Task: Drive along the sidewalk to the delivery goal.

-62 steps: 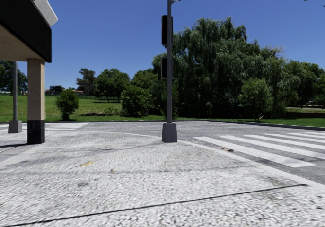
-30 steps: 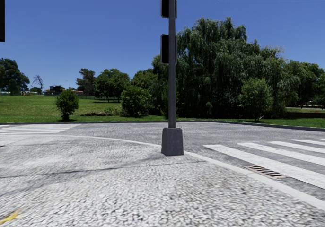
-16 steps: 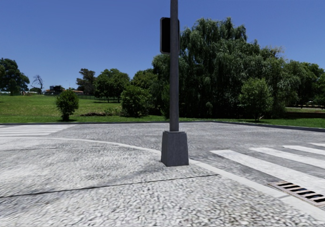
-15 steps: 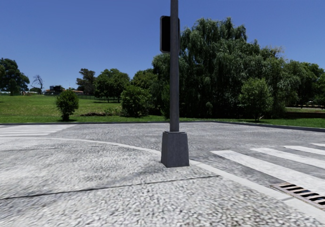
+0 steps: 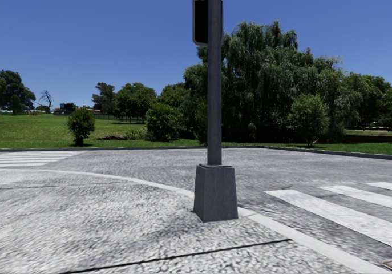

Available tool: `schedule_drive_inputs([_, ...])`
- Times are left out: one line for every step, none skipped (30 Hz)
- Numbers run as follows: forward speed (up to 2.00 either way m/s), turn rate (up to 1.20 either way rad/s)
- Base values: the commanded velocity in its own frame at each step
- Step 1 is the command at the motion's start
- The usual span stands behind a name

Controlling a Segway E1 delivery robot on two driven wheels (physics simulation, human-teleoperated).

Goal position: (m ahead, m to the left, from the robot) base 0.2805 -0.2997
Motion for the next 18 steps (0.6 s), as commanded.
schedule_drive_inputs([1.1, 0.0])
schedule_drive_inputs([1.09, 0.0])
schedule_drive_inputs([1.09, 0.0])
schedule_drive_inputs([1.09, 0.0])
schedule_drive_inputs([1.08, 0.0])
schedule_drive_inputs([1.08, 0.0])
schedule_drive_inputs([1.08, 0.0])
schedule_drive_inputs([1.08, 0.0])
schedule_drive_inputs([1.08, 0.0])
schedule_drive_inputs([1.08, 0.0])
schedule_drive_inputs([1.03, 0.0])
schedule_drive_inputs([0.8, 0.0])
schedule_drive_inputs([0.63, 0.0])
schedule_drive_inputs([0.63, 0.0])
schedule_drive_inputs([0.0, 0.0])
schedule_drive_inputs([0.0, 0.0])
schedule_drive_inputs([0.0, 0.0])
schedule_drive_inputs([0.0, 0.0])
